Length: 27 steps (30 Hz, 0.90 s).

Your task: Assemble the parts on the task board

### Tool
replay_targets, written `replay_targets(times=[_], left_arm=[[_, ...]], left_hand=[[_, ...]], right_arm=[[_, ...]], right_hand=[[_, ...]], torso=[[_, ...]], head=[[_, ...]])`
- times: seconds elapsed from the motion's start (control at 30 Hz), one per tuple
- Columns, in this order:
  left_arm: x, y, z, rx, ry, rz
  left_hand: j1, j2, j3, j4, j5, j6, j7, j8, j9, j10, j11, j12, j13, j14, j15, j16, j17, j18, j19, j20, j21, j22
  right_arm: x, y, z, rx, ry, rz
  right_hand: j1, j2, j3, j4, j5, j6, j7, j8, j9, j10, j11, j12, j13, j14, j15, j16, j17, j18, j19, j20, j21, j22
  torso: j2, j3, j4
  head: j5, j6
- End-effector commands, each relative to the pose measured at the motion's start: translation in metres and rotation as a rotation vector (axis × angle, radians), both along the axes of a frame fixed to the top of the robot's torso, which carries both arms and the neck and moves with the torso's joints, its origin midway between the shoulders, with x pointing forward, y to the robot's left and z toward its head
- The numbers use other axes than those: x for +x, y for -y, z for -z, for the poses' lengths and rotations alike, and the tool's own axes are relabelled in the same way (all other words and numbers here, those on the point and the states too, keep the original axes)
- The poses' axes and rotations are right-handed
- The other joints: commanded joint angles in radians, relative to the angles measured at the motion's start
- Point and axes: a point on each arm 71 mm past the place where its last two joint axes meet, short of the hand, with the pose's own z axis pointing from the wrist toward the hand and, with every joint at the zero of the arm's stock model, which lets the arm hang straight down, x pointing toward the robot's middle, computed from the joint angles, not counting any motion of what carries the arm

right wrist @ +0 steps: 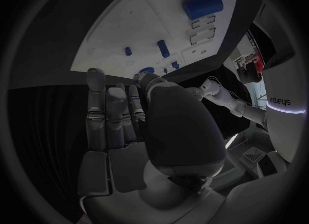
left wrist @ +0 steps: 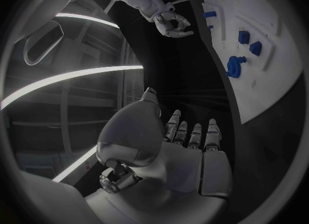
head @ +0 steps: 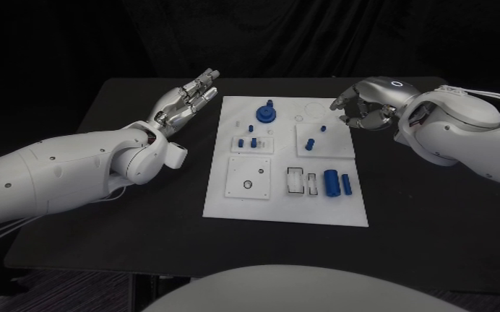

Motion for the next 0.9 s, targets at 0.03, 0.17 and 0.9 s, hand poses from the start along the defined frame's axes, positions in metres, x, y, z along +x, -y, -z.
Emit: replay_targets(times=[0.03,0.17,0.9], left_arm=[[-0.008,0.003,-0.011,-0.145,0.116,0.048],[-0.013,0.005,-0.011,-0.157,0.111,0.059],[-0.017,0.010,-0.011,-0.172,0.090,0.084]], left_hand=[[0.014,0.004,-0.007,-0.001,0.009,-0.010,0.002,-0.003,-0.002,0.002,0.009,-0.007,-0.001,0.000,0.009,-0.004,-0.001,0.011,-0.004,0.006,-0.003,-0.002],[0.026,0.008,-0.013,-0.001,0.023,-0.011,0.004,-0.003,-0.002,0.005,0.013,-0.009,-0.001,0.000,0.016,-0.004,-0.001,0.010,-0.003,0.013,-0.002,-0.004],[0.072,0.020,-0.022,-0.001,0.073,-0.016,0.018,-0.003,-0.002,0.009,0.031,-0.010,0.000,0.000,0.053,-0.004,-0.001,0.009,0.004,0.051,0.001,-0.004]], right_arm=[[-0.001,-0.004,0.007,-0.098,-0.004,-0.048],[0.000,-0.006,0.010,-0.129,-0.003,-0.049],[0.014,-0.011,0.016,-0.226,0.034,-0.028]], right_hand=[[-0.014,-0.012,0.003,0.016,0.001,0.018,-0.004,0.007,0.002,0.021,-0.003,-0.010,-0.008,0.005,-0.009,0.012,0.009,-0.023,0.009,0.000,0.026,0.070],[-0.047,-0.020,-0.009,0.041,0.000,0.026,-0.006,0.008,0.004,0.035,-0.005,-0.011,-0.011,0.017,-0.009,0.034,0.029,-0.027,0.018,0.000,0.059,0.075],[-0.192,-0.030,-0.584,0.059,-0.530,0.073,-0.031,0.016,0.028,0.108,-0.028,0.008,0.035,0.020,-0.020,0.063,0.054,-0.026,0.013,-0.009,0.045,0.069]], torso=[[0.004,-0.0214,0.0150],[0.006,-0.0349,0.0242],[0.007,-0.0488,0.0351]], head=[[-0.020,0.000],[-0.033,0.000],[-0.050,0.000]])
